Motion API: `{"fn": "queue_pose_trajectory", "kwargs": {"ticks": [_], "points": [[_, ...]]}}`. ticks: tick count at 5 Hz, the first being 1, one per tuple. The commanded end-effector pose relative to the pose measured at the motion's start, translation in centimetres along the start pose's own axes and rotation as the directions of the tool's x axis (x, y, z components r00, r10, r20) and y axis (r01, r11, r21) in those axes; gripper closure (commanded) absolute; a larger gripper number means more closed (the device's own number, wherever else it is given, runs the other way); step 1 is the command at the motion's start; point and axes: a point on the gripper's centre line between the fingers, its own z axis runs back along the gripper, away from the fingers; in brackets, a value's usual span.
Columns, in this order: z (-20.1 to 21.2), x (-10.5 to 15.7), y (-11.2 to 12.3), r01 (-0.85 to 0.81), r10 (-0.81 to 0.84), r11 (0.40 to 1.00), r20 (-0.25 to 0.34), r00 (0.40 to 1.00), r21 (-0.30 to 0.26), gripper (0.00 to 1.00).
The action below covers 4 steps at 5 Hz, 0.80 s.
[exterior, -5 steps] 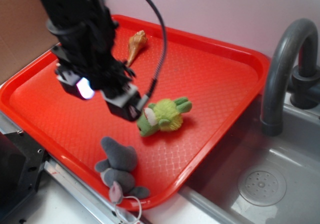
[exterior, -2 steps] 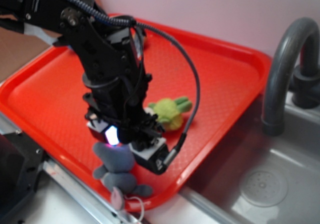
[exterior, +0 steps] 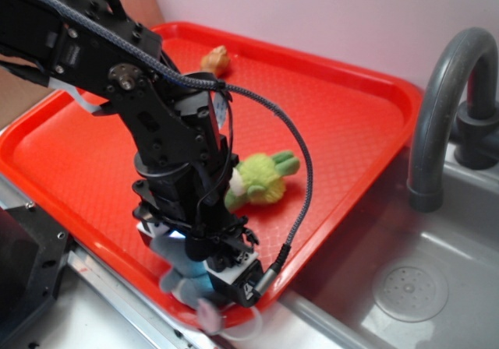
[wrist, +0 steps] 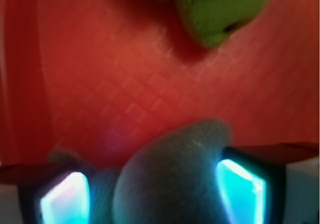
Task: Grab the gray animal.
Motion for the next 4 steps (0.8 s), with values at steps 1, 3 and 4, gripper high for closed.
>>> {"fn": "queue_pose_trajectory", "kwargs": {"ticks": [1,3,4], "points": [[-0.6,-0.2,1.0,-0.037,0.037,0.998,-0.009,0.999,0.045,1.00],[2.0,1.1,2.3,0.007,-0.009,0.999,0.046,0.999,0.041,1.00],[5.1,2.3,3.0,0.099,-0.103,0.994,0.078,0.992,0.055,1.00]]}}
